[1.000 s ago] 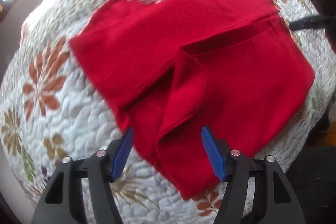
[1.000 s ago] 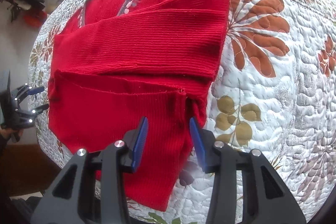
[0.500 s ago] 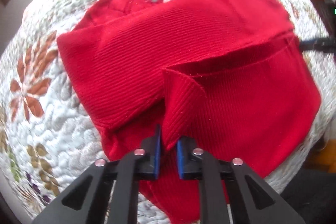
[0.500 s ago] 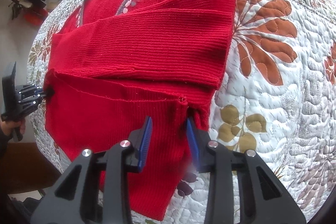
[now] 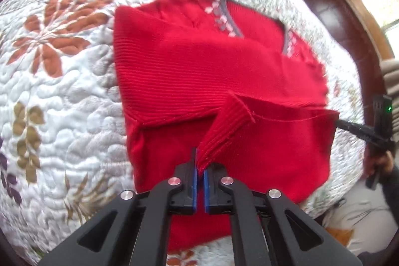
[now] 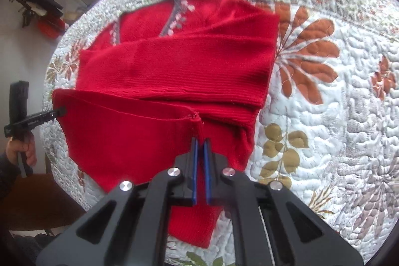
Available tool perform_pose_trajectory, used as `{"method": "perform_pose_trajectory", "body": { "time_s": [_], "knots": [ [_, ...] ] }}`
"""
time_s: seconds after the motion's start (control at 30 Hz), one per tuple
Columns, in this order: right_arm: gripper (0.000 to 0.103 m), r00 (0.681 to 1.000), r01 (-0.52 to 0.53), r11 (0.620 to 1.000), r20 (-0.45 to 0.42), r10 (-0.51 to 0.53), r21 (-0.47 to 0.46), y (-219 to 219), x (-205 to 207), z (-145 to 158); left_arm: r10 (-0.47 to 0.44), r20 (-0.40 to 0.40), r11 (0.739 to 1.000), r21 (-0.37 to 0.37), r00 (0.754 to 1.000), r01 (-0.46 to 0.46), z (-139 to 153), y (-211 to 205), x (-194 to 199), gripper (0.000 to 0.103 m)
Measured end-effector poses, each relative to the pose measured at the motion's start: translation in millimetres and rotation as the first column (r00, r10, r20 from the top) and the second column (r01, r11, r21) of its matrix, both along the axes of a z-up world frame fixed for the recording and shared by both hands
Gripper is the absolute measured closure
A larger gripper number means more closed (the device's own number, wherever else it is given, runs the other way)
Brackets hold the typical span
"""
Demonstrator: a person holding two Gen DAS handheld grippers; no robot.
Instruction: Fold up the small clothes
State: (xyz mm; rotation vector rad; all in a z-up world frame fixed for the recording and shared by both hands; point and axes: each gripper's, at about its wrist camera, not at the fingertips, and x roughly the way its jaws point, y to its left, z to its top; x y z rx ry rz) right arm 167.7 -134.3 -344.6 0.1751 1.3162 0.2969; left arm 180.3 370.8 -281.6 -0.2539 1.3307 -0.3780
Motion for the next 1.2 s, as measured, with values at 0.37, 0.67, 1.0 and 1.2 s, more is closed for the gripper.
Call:
{"method": "perform_pose_trajectory", "body": {
  "time_s": [0.37,0.67,1.0,1.2],
  "knots": [
    [0.100,0.983,0.058,0.997,0.169,-0.067,0.057,-6.9,3.2,88.5,0.079,0.134,0.990,-0.128,0.988,-0.061,96.1,40.0,-4.0,0.100],
    [0.100,0.966,0.089,0.993,0.236,-0.105,0.074,-13.9,42.2,110.6,0.055,0.185,0.988,-0.155,0.981,-0.026,115.1,28.4,52.8,0.100],
    [0.100,0.960,0.118,0.992,0.252,-0.126,0.045,-22.6,100.8,97.6,0.025,0.178,0.987,-0.158,0.984,0.003,94.7,25.6,126.5,0.100],
    [0.100,0.970,0.112,0.993,0.215,-0.115,0.026,-23.2,130.2,76.0,0.024,0.111,0.987,-0.162,0.994,-0.006,63.3,33.0,158.0,0.100]
  ]
}}
